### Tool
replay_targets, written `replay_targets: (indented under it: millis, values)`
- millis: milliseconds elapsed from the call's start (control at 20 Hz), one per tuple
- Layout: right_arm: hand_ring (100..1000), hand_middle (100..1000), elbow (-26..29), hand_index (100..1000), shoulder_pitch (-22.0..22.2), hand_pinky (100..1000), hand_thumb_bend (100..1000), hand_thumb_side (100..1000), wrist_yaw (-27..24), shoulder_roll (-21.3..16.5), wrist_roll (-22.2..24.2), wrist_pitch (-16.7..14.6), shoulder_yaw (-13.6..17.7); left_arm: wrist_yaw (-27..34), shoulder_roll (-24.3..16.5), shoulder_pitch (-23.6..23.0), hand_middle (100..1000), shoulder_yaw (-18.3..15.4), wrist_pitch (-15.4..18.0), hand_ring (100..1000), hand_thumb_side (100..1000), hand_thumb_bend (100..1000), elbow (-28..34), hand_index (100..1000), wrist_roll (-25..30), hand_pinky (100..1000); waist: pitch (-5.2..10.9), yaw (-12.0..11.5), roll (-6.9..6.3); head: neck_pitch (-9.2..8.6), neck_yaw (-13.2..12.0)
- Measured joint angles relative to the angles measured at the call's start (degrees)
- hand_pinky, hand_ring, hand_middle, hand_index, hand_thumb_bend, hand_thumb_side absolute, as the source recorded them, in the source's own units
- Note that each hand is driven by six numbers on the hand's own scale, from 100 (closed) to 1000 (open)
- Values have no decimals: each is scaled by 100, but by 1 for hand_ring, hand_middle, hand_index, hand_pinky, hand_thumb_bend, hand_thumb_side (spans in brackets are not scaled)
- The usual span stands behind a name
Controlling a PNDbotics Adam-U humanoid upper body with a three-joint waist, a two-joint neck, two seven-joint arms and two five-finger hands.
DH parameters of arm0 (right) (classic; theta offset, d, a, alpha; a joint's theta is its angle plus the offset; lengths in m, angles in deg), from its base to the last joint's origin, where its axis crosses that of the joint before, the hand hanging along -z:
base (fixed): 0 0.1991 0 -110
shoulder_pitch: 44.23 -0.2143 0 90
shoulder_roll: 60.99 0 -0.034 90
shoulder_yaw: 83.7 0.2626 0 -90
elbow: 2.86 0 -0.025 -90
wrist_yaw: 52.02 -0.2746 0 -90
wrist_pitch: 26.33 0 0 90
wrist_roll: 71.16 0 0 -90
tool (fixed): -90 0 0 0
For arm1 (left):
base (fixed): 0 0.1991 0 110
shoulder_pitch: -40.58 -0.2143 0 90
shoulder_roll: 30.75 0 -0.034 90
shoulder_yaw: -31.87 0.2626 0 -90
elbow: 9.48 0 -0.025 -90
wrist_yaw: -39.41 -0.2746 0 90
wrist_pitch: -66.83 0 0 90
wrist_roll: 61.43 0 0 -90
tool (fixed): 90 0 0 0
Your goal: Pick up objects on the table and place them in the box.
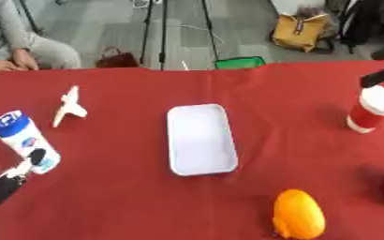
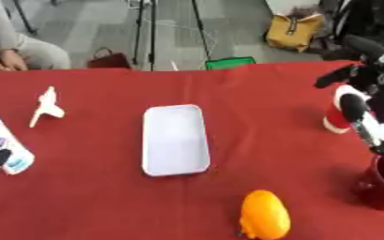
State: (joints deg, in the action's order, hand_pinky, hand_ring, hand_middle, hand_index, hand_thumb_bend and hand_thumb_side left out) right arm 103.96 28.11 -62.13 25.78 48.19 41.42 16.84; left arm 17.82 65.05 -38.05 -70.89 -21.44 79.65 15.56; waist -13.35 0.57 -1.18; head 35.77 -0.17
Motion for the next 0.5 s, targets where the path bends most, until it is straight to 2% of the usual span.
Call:
replay_targets:
  millis: [350,500]
  values:
    - [663,823,-15,978,0,754,202,435,-3,29,29,3,0,-17,-190,218,862,110,-99,885,492,996,-298,880,2,801,0,45,-16,0,-39]
    - [662,824,-24,978,1,754,202,437,-3,30,37,11,0,-22,-226,265,842,127,-161,867,493,965,-436,863,14,776,0,45,-27,0,-46]
